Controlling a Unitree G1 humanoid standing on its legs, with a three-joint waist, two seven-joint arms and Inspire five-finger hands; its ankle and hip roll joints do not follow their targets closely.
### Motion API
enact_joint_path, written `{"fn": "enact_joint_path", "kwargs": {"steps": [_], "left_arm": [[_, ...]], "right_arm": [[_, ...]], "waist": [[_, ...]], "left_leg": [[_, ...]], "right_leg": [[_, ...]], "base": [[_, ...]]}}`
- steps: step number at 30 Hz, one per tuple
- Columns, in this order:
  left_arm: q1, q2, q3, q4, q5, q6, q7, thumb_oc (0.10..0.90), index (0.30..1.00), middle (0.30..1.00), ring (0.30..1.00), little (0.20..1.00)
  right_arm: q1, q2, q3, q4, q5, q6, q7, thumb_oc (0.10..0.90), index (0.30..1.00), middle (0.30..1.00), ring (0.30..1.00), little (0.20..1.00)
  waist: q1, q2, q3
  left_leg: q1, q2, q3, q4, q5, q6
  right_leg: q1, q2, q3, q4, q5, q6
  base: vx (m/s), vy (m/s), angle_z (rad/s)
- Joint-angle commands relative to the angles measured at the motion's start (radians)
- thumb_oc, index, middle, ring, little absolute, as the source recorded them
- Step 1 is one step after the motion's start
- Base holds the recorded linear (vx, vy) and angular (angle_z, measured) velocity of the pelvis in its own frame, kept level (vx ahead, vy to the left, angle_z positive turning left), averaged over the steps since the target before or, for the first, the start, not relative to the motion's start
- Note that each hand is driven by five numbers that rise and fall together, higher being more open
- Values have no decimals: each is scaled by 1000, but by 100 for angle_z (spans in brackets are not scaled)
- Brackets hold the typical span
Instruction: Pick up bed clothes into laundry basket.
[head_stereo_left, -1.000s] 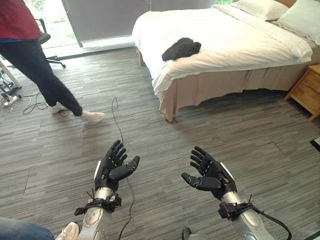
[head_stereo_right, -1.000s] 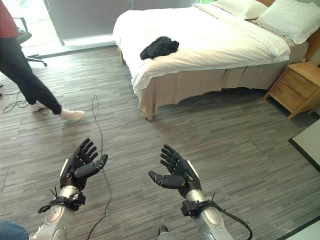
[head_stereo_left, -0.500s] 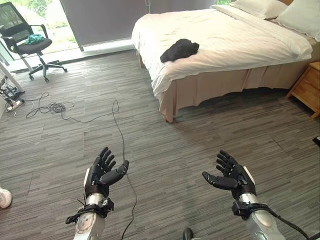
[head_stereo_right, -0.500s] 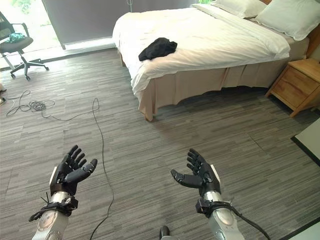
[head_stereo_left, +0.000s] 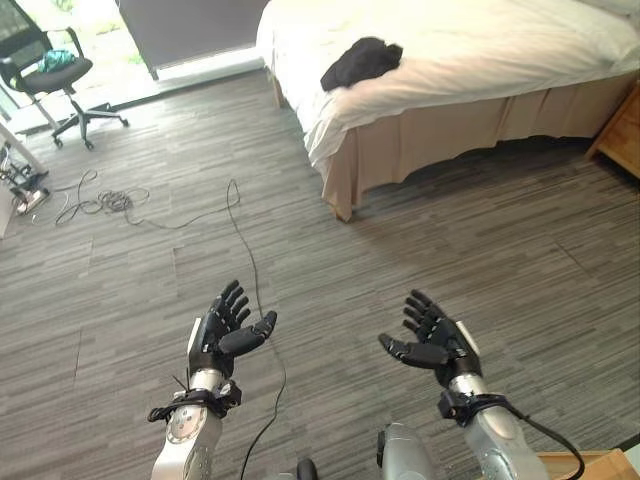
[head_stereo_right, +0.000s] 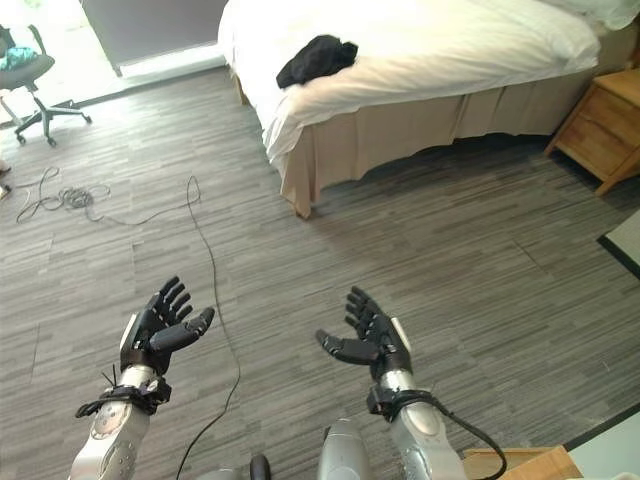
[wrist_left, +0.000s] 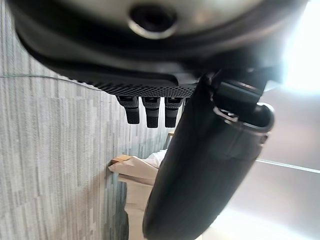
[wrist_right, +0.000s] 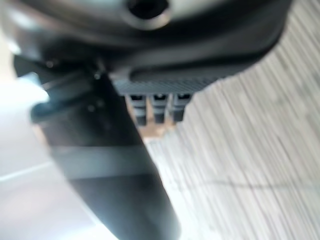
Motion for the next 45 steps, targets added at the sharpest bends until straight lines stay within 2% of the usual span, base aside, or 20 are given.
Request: {"fn": "enact_joint_path", "kwargs": {"steps": [1,4,6,7,8,11,13,14,17,20,21,24,29,30,31,32,35,38,40,45], "left_arm": [[-77,69,47,-112,8,-110,-14,800,900,900,900,900],[-122,86,37,-95,28,-119,-4,800,900,900,900,900],[-132,77,41,-111,9,-129,-13,800,900,900,900,900],[-118,60,29,-111,-11,-132,-24,800,900,900,900,900],[-117,60,29,-111,-11,-132,-24,800,900,900,900,900],[-125,21,25,-123,-109,-140,-13,800,900,900,900,900],[-148,14,9,-116,-158,-145,1,800,900,900,900,900],[-149,14,9,-115,-158,-145,1,800,900,900,900,900],[-140,-2,27,-88,-198,-148,17,800,900,900,900,900],[-110,20,60,-47,-163,-158,29,800,900,900,900,900],[-76,24,91,-31,-149,-164,36,800,900,900,900,900],[-52,18,126,-36,-129,-173,47,800,900,900,900,900],[-39,39,143,-68,-81,-170,27,800,900,900,900,900],[-36,36,132,-74,-65,-161,32,800,900,900,900,900],[-37,36,132,-74,-65,-161,32,800,900,900,900,900],[-67,68,107,-90,-12,-155,55,800,900,900,900,900],[-84,117,105,-125,35,-152,51,800,900,900,900,900],[-117,156,103,-140,57,-139,47,800,900,900,900,900],[-185,214,70,-161,86,-129,-2,800,900,900,900,900],[-315,308,44,-229,231,-105,-3,800,900,900,900,900]], "right_arm": [[-38,7,-72,-98,45,-98,13,800,900,900,900,900],[-25,8,-75,-96,44,-95,13,800,900,900,900,900],[-21,1,-73,-103,58,-93,32,800,900,900,900,900],[-16,-5,-63,-87,70,-93,35,800,900,900,900,900],[-16,-4,-63,-87,70,-93,35,800,900,900,900,900],[-60,-32,-34,-99,119,-117,25,800,900,900,900,900],[-83,-56,-26,-106,114,-130,-5,800,900,900,900,900],[-84,-55,-26,-106,114,-129,-5,800,900,900,900,900],[-101,-73,-32,-125,101,-126,-35,800,900,900,900,900],[-99,-68,-20,-157,110,-135,-5,800,900,900,900,900],[-100,-64,6,-159,86,-134,11,800,900,900,900,900],[-105,-55,24,-145,61,-128,19,800,900,900,900,900],[-52,-31,19,-165,27,-105,51,800,900,900,900,900],[-30,-11,28,-163,6,-97,54,800,900,900,900,900],[-30,-11,27,-163,6,-97,54,800,900,900,900,900],[-45,12,44,-167,30,-105,48,800,900,900,900,900],[-54,25,69,-168,16,-101,60,800,900,900,900,900],[-69,31,93,-159,19,-91,62,800,900,900,900,900],[-38,-5,78,-156,-13,-72,101,800,900,900,900,900],[-18,-18,57,-169,-10,-57,112,800,900,900,900,900]], "waist": [[-55,-22,-52],[-86,-18,-70],[-83,-22,-94],[-87,-4,-121],[-90,-8,-123],[-56,-28,-120],[-1,-71,-73],[-3,-73,-75],[48,-78,-59],[101,-59,-73],[141,-40,-78],[169,-32,-89],[156,-33,-132],[149,-59,-146],[152,-56,-149],[118,-42,-124],[86,-14,-106],[61,-6,-113],[7,-6,-115],[-18,-24,-147]], "left_leg": [[149,31,-115,-81,-108,-36],[250,74,-123,-104,-164,-77],[286,95,-127,-70,-176,-102],[255,148,-135,82,-72,-142],[251,145,-138,81,-68,-141],[8,179,-109,600,197,-162],[-199,199,-62,866,165,-118],[-204,197,-63,866,167,-117],[-383,193,-38,785,116,-116],[-401,195,-2,387,161,-123],[-375,143,-78,85,225,-130],[-382,117,-156,-99,275,-168],[-377,161,-32,-9,314,-153],[-364,142,10,53,259,-118],[-367,147,11,52,261,-118],[-303,133,44,50,213,-75],[-224,135,72,11,177,-57],[-162,132,102,-13,147,-66],[-102,102,77,-70,132,-72],[-64,68,32,-101,105,-77]], "right_leg": [[18,54,11,-380,82,16],[-2,50,-47,-559,156,48],[22,35,-116,-514,169,36],[54,80,-109,-467,139,-5],[53,75,-109,-469,142,-5],[183,120,-117,-460,62,-107],[322,156,-95,-501,-8,-166],[319,154,-97,-501,-7,-166],[416,164,-74,-536,-40,-156],[500,176,-38,-562,-85,-129],[565,192,12,-578,-125,-117],[650,192,71,-582,-176,-113],[686,130,105,-538,-219,-70],[627,62,96,-342,-136,-17],[622,65,100,-342,-133,-17],[485,47,120,-45,47,4],[364,7,48,41,61,-4],[335,-54,-79,-92,15,-16],[290,80,-24,-310,-61,-17],[346,86,53,-491,-20,-7]], "base": [[580,-131,50],[575,-150,54],[706,-273,29],[566,-249,42],[535,-260,49],[460,-381,41],[498,-499,-16],[433,-302,4],[436,-70,2],[709,131,-61],[642,211,-59],[635,127,-88],[591,233,-77],[530,278,-62],[652,402,-102],[277,216,-101],[277,266,-57],[331,230,-25],[495,183,13],[209,13,63]]}}
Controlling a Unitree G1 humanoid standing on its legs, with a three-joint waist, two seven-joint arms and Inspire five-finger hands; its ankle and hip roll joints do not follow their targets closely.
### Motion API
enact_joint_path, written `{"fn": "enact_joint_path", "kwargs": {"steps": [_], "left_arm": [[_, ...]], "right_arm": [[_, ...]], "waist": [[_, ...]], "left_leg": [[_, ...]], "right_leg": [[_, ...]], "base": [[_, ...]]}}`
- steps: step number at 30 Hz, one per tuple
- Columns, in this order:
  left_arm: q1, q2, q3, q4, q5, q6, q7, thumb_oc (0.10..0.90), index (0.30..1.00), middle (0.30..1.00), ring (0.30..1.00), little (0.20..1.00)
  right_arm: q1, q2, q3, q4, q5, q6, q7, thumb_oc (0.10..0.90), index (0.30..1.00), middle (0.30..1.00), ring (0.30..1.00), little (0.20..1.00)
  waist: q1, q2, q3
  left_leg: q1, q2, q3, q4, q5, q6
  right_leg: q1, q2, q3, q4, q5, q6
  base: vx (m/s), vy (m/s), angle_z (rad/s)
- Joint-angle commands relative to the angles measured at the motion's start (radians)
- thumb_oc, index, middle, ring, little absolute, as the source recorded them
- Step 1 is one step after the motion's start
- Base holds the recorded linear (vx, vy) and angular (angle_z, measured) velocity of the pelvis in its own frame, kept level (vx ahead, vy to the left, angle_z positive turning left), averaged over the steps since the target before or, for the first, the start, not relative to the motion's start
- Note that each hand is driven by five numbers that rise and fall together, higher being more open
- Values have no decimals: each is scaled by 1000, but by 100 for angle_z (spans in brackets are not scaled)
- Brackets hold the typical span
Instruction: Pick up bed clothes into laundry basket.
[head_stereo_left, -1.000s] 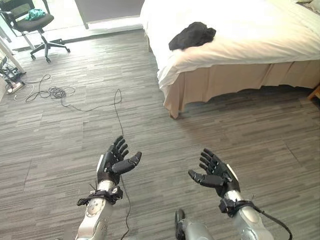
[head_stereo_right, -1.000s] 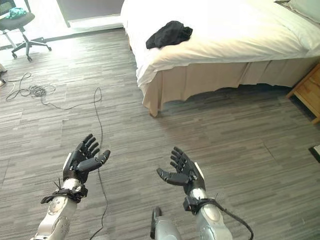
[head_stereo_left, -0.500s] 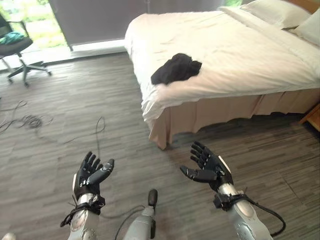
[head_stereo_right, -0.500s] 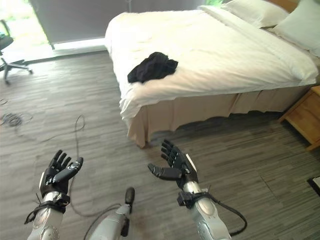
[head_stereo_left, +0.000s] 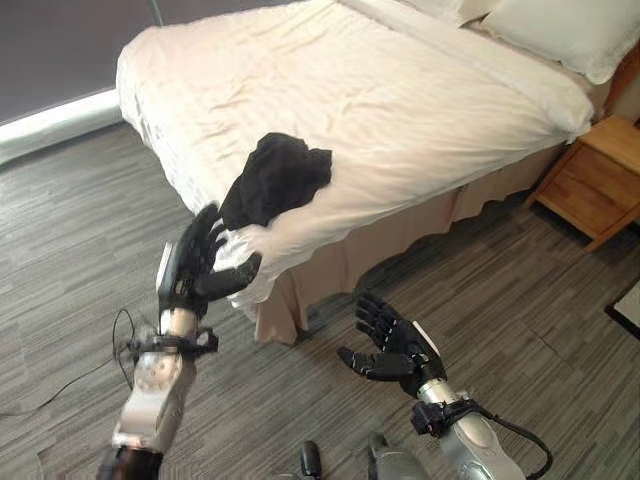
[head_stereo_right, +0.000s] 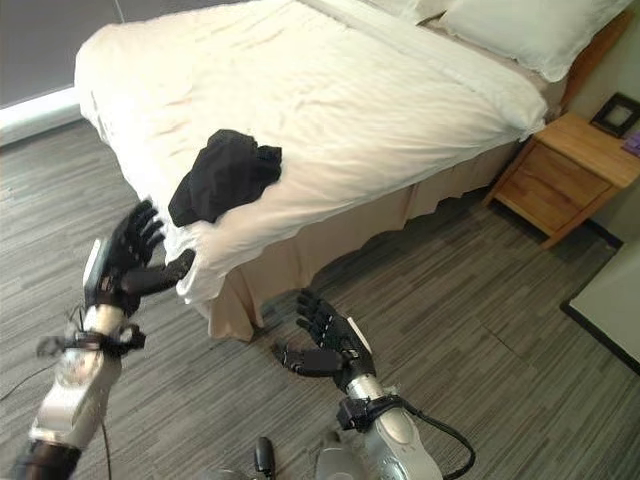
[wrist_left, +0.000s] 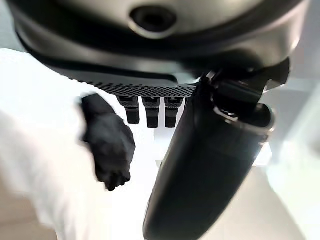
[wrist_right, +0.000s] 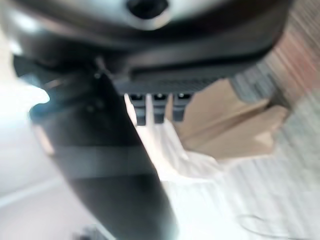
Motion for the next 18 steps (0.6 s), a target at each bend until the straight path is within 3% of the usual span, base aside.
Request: {"fn": "enact_joint_path", "kwargs": {"steps": [1,2,4,6,9,12,13,16,18], "left_arm": [[-52,33,67,-148,98,-79,-10,800,900,900,900,900],[-112,91,54,-135,141,-71,-3,800,900,900,900,900],[-137,129,57,-123,194,-63,16,800,900,900,900,900],[-224,225,61,-77,380,-2,73,800,900,900,900,900],[-314,330,65,-66,583,20,128,800,900,900,900,900],[-429,412,10,5,644,40,162,800,900,900,900,900],[-516,446,-57,85,647,46,161,800,900,900,900,900],[-587,466,-118,142,645,49,155,800,900,900,900,900],[-717,484,-234,257,632,60,133,800,900,900,900,900]], "right_arm": [[-110,-19,-36,-69,9,-75,27,800,900,900,900,900],[-125,-22,-31,-63,0,-71,24,800,900,900,900,900],[-116,-24,-38,-72,-8,-71,22,800,900,900,900,900],[-101,-22,-55,-72,-23,-72,13,800,900,900,900,900],[-60,-7,-104,-55,32,-52,3,800,900,900,900,900],[-53,-8,-93,-46,98,-38,15,800,900,900,900,900],[-45,-21,-81,-45,99,-36,26,800,900,900,900,900],[-35,-27,-82,-40,91,-31,36,800,900,900,900,900],[-11,-39,-69,-29,94,-19,55,800,900,900,900,900]], "waist": [[15,-19,-84],[12,-8,-102],[9,-4,-111],[5,7,-112],[-1,19,-120],[-11,25,-122],[-15,26,-119],[-17,25,-117],[-29,27,-113]], "left_leg": [[-69,133,76,45,-119,-88],[-66,134,75,37,-118,-92],[-61,135,76,30,-118,-94],[-48,138,78,17,-118,-98],[-50,144,79,11,-114,-106],[-40,148,85,11,-118,-111],[-42,150,87,10,-117,-114],[-42,152,87,10,-115,-115],[-44,156,93,7,-112,-118]], "right_leg": [[108,-35,-13,-75,-23,47],[129,-32,-16,-109,-16,45],[139,-30,-14,-122,-15,45],[157,-31,-18,-128,-24,47],[163,-27,-22,-136,-28,47],[177,-26,-19,-149,-29,49],[179,-25,-18,-157,-26,51],[180,-24,-20,-157,-25,53],[182,-22,-17,-165,-24,57]], "base": [[185,-53,14],[136,-38,-12],[125,-18,1],[96,-18,5],[84,-32,-14],[65,-32,17],[19,-33,-2],[0,0,0],[13,-7,2]]}}
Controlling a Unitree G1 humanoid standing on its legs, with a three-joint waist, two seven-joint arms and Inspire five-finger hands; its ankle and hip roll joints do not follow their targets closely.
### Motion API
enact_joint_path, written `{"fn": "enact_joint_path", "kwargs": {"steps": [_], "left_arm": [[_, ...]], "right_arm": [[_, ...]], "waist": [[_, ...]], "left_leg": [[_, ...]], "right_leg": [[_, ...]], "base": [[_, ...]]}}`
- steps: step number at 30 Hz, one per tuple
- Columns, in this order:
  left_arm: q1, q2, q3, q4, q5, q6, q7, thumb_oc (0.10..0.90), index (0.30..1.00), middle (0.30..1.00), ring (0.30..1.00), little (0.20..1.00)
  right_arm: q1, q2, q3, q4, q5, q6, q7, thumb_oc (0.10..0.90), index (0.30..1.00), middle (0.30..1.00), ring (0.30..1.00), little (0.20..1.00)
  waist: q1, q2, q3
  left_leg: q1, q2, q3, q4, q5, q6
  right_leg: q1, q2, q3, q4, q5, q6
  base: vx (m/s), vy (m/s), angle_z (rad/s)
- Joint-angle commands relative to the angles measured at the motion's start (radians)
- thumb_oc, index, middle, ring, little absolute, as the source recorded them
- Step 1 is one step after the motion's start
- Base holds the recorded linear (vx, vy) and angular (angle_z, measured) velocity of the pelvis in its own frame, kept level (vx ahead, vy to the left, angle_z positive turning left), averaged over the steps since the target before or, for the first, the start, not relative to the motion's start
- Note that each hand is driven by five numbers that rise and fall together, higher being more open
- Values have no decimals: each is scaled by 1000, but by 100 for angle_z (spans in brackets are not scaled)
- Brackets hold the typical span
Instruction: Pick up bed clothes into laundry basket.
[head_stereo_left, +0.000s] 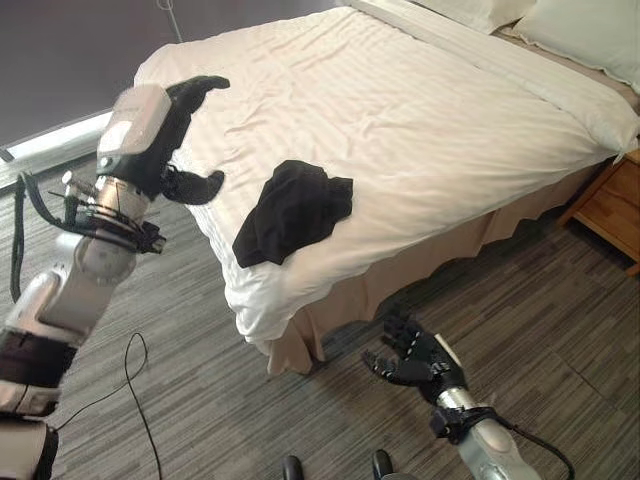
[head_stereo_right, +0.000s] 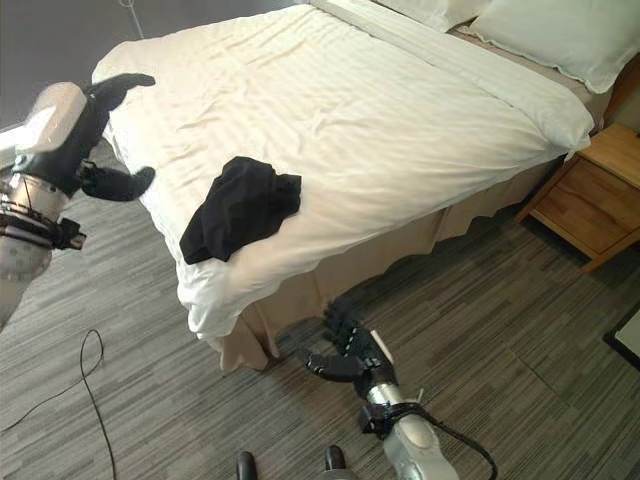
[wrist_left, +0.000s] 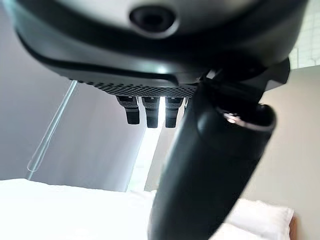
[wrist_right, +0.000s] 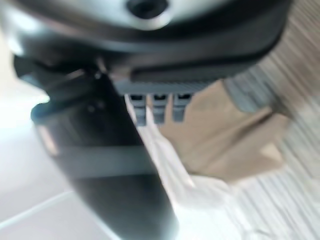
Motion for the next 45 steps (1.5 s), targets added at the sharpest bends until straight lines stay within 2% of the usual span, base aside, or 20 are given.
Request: {"fn": "enact_joint_path", "kwargs": {"steps": [1,3,5,7,9,12,16,19,21,25,27,28,29,31,35,36,37,38,41,45], "left_arm": [[-214,43,-36,119,19,-8,44,800,900,900,900,900],[-261,38,-74,161,15,-6,44,800,900,900,900,900],[-443,-5,-206,375,21,40,60,800,900,900,900,900],[-480,-26,-230,417,7,38,60,800,900,900,900,900],[-562,-63,-285,556,-36,39,41,800,900,900,900,900],[-700,-133,-368,721,13,61,42,800,900,900,900,900],[-769,-132,-385,789,3,58,58,800,900,900,900,900],[-823,-114,-411,952,-16,60,58,800,900,900,900,900],[-833,-108,-410,964,-19,60,61,800,900,900,900,900],[-806,-68,-382,1011,-10,72,66,800,900,900,900,900],[-736,-51,-324,1044,-50,74,50,800,900,900,900,900],[-634,-51,-230,1079,-104,83,37,800,900,900,900,900],[-546,-87,-158,1128,-112,100,24,800,900,900,900,900],[-470,-131,-114,1183,-82,122,-5,800,900,900,900,900],[-447,-155,-110,1195,-73,125,-45,800,900,900,900,900],[-453,-145,-114,1186,-83,120,-50,767,851,851,851,851],[-467,-133,-118,1173,-92,115,-46,499,448,448,448,448],[-517,-114,-147,1128,-108,100,-26,400,300,300,300,300],[-538,-110,-160,1081,-124,86,-9,400,300,300,300,300],[-582,-61,-219,766,-176,-4,67,400,300,300,300,300]], "right_arm": [[3,-45,-8,-107,34,-56,59,800,900,900,900,900],[5,-46,-1,-109,26,-54,64,800,900,900,900,900],[-39,-73,29,-112,-2,-58,54,800,900,900,900,900],[-44,-72,30,-114,0,-62,51,800,900,900,900,900],[-33,-71,35,-108,0,-67,44,800,900,900,900,900],[-29,-85,57,-54,-7,-56,59,800,900,900,900,900],[-35,-95,84,-63,29,-44,83,800,900,900,900,900],[-87,-107,144,-50,69,-45,93,800,900,900,900,900],[-86,-107,145,-51,73,-45,94,800,900,900,900,900],[-54,-155,153,-71,113,-41,137,800,900,900,900,900],[-68,-163,159,-56,102,-45,128,800,900,900,900,900],[-84,-170,172,-62,75,-50,127,800,900,900,900,900],[-90,-165,187,-60,72,-48,127,800,900,900,900,900],[-84,-163,202,-61,64,-38,145,800,900,900,900,900],[-84,-185,224,-59,44,-25,175,800,900,900,900,900],[-80,-187,215,-63,46,-26,177,800,900,900,900,900],[-75,-189,212,-68,46,-27,178,800,900,900,900,900],[-79,-189,210,-65,46,-33,177,800,900,900,900,900],[-83,-187,210,-63,46,-35,173,800,900,900,900,900],[-113,-187,205,-47,49,-46,160,800,900,900,900,900]], "waist": [[-25,2,-85],[-27,0,-84],[-40,4,-61],[-42,3,-55],[-52,3,-39],[-63,0,-22],[-75,-7,6],[-96,-20,51],[-95,-19,50],[-112,-19,116],[-111,-24,137],[-106,-29,157],[-101,-40,177],[-102,-53,190],[-104,-63,185],[-105,-61,181],[-103,-57,175],[-97,-44,165],[-94,-38,161],[-73,0,103]], "left_leg": [[4,22,49,8,-81,-12],[4,23,51,7,-80,-14],[-20,29,53,10,-69,-16],[-23,29,53,10,-67,-16],[-26,31,58,9,-63,-17],[-42,34,65,12,-66,-19],[-80,42,84,9,-55,-25],[-169,59,118,1,-22,-38],[-182,61,122,1,-20,-39],[-294,63,121,1,-1,-47],[-340,66,132,1,7,-49],[-372,74,149,1,12,-52],[-379,84,170,1,14,-56],[-370,91,185,1,14,-60],[-354,98,198,1,6,-65],[-351,98,199,1,3,-66],[-347,99,199,1,1,-66],[-340,98,191,1,-1,-66],[-334,97,186,1,-2,-67],[-261,88,159,1,-21,-63]], "right_leg": [[-15,2,-8,55,-119,66],[-15,2,-7,52,-118,66],[-40,3,-1,58,-114,69],[-45,4,0,59,-113,69],[-49,3,4,54,-107,70],[-65,4,9,44,-95,74],[-114,9,32,27,-66,77],[-227,24,70,16,-21,75],[-241,26,74,13,-15,75],[-358,35,76,4,17,78],[-416,45,87,4,37,81],[-456,55,96,4,49,85],[-474,66,110,4,55,88],[-475,73,117,4,51,88],[-470,81,124,4,46,83],[-468,82,123,4,45,83],[-464,81,119,4,42,83],[-453,77,109,4,35,83],[-445,75,102,4,33,82],[-358,60,65,4,6,80]], "base": [[0,0,0],[-17,-13,-6],[-111,-35,-16],[-59,-12,-5],[-10,2,-11],[16,1,-7],[-87,-15,-16],[-176,-23,-30],[-1,-13,-36],[-67,-32,-12],[-106,-45,-9],[-13,-50,-19],[23,-53,-26],[52,-38,-40],[26,-26,-23],[14,-15,-20],[15,-29,-20],[12,-25,-15],[9,-21,0],[83,-25,16]]}}
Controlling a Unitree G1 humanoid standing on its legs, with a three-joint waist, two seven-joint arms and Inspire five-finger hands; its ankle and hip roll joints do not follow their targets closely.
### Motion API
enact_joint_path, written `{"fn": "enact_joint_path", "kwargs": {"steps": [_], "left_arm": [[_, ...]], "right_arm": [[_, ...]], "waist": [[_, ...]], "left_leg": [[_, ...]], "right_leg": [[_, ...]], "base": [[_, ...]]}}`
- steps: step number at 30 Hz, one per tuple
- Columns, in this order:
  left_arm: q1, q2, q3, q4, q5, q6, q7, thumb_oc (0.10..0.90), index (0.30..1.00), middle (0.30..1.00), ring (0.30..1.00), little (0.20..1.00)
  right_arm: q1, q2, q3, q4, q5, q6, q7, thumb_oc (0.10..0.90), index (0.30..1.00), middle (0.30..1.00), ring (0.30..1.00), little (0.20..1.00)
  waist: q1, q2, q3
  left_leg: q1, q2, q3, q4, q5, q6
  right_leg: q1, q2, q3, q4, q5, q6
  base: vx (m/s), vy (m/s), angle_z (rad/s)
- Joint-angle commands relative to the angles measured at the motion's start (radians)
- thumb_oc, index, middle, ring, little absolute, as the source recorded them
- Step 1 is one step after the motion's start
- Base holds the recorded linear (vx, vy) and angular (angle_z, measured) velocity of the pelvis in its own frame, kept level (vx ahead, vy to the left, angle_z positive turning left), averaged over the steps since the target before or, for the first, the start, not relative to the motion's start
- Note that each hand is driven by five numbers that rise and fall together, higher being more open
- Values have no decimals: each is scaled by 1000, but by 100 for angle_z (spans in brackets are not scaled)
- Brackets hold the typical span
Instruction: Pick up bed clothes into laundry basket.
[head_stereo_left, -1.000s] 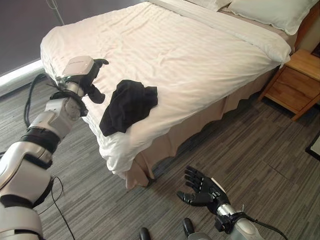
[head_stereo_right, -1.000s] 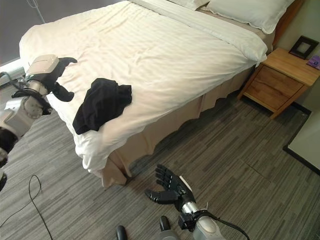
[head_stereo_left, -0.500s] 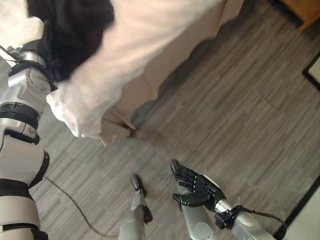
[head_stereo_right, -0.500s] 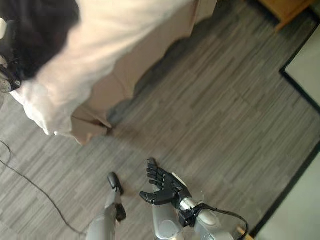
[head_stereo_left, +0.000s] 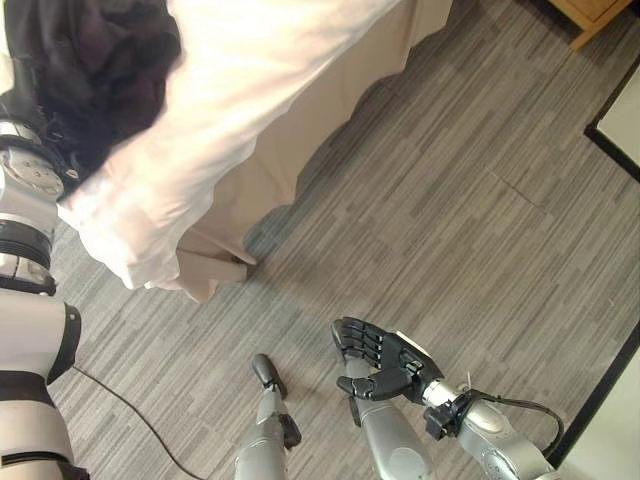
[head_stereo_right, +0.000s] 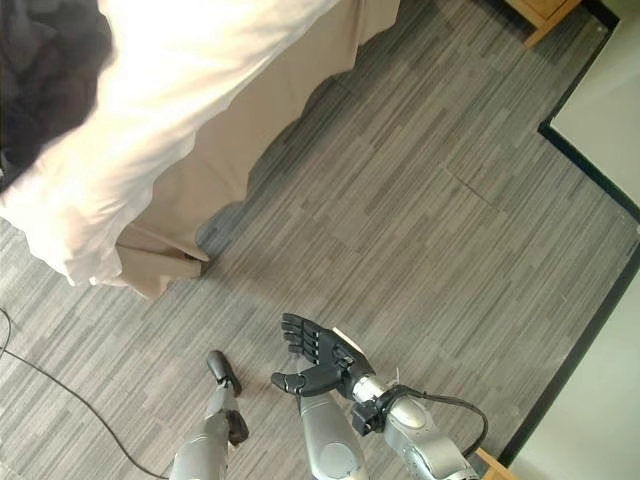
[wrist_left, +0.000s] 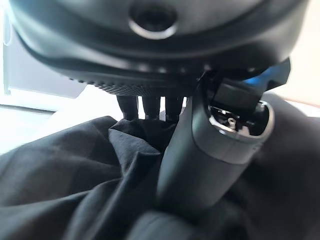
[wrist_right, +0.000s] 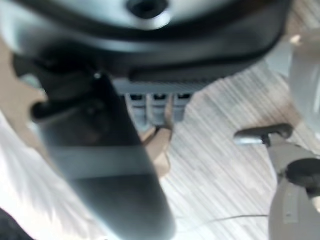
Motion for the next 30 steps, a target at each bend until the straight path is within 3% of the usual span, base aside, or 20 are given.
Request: {"fn": "enact_joint_path", "kwargs": {"steps": [1,7,8,9,12,14,16,18,19,20,21,23,24,25,27,29,30], "left_arm": [[9,30,-23,-172,-19,-149,75,400,300,300,300,300],[59,33,-3,-336,-34,-180,77,400,300,300,300,300],[85,11,20,-394,-94,-201,73,400,300,300,300,300],[179,-36,93,-514,-254,-262,50,400,300,300,300,300],[407,-191,237,-684,-599,-320,-51,400,300,300,300,300],[474,-250,266,-709,-635,-320,-65,400,300,300,300,300],[503,-266,288,-726,-691,-326,-85,400,300,300,300,300],[551,-271,336,-767,-757,-344,-84,400,300,300,300,300],[553,-269,338,-769,-756,-343,-84,400,300,300,300,300],[610,-261,389,-840,-764,-358,-85,400,300,300,300,300],[663,-251,427,-898,-756,-373,-79,400,300,300,300,300],[732,-266,479,-964,-753,-391,-84,400,300,300,300,300],[753,-284,507,-985,-754,-416,-71,400,300,300,300,300],[754,-285,507,-986,-753,-416,-70,400,300,300,300,300],[789,-307,530,-1022,-746,-428,-79,400,300,300,300,300],[810,-323,536,-1039,-741,-438,-84,400,300,300,300,300],[767,-314,533,-1053,-721,-445,-85,400,300,300,300,300]], "right_arm": [[63,20,-3,-52,6,-68,40,800,900,900,900,900],[77,5,-22,-64,-47,-87,40,800,900,900,900,900],[79,4,-27,-55,-63,-86,37,800,900,900,900,900],[91,8,-43,-39,-98,-84,30,800,900,900,900,900],[109,10,-69,-57,-138,-86,25,800,900,900,900,900],[97,19,-74,-41,-171,-88,16,800,900,900,900,900],[69,24,-60,-46,-173,-98,16,800,900,900,900,900],[44,27,-39,-41,-151,-107,13,800,900,900,900,900],[42,27,-37,-40,-150,-107,13,800,900,900,900,900],[9,39,-18,-18,-170,-107,-2,800,900,900,900,900],[9,39,-22,-21,-191,-109,-10,800,900,900,900,900],[18,35,-34,-19,-190,-103,8,800,900,900,900,900],[34,35,-62,-7,-166,-106,8,800,900,900,900,900],[34,34,-63,-8,-165,-106,8,800,900,900,900,900],[45,36,-88,17,-144,-99,13,800,900,900,900,900],[47,37,-104,37,-149,-98,7,800,900,900,900,900],[71,37,-157,16,-125,-87,3,800,900,900,900,900]], "waist": [[15,-9,-107],[11,-7,-155],[11,-6,-161],[8,-4,-171],[-3,5,-186],[-11,8,-201],[-6,-12,-196],[28,-42,-182],[27,-42,-185],[71,-67,-170],[102,-77,-170],[121,-71,-191],[127,-58,-209],[131,-60,-209],[139,-42,-219],[134,-29,-222],[76,-17,-225]], "left_leg": [[118,-11,-24,0,-98,-32],[200,-7,-7,0,-112,-32],[213,-8,-9,0,-110,-33],[243,-6,-17,0,-118,-33],[294,0,-22,0,-127,-31],[338,10,-5,23,-138,-31],[329,29,-19,234,-181,-31],[272,42,-139,428,-140,-21],[265,43,-140,431,-137,-22],[202,14,-291,564,-111,3],[180,-56,-426,615,-130,31],[183,-110,-562,602,-139,52],[213,-167,-734,491,-164,43],[216,-165,-732,479,-155,39],[260,-201,-849,403,-192,13],[285,-190,-837,348,-211,12],[314,-173,-763,300,-244,6]], "right_leg": [[125,-44,-30,1,-156,109],[206,-45,-42,1,-178,104],[224,-46,-49,1,-182,99],[260,-50,-56,12,-203,90],[292,-47,-51,54,-239,73],[320,-37,-35,73,-257,60],[365,-16,-3,77,-263,35],[402,16,64,84,-261,6],[396,18,65,83,-257,5],[401,28,141,106,-251,-2],[402,46,223,125,-249,5],[407,69,345,134,-243,26],[417,95,479,145,-252,50],[415,95,483,146,-248,51],[416,128,596,169,-254,66],[399,136,613,184,-253,78],[369,122,657,176,-240,111]], "base": [[141,-7,42],[37,-8,16],[41,-38,-4],[57,-41,-1],[91,-30,4],[112,-71,1],[60,-171,-16],[37,-128,-56],[-30,-57,-121],[-4,29,-142],[62,97,-194],[240,251,-269],[236,247,-213],[249,244,-210],[113,166,-259],[-33,237,-193],[-48,411,-140]]}}
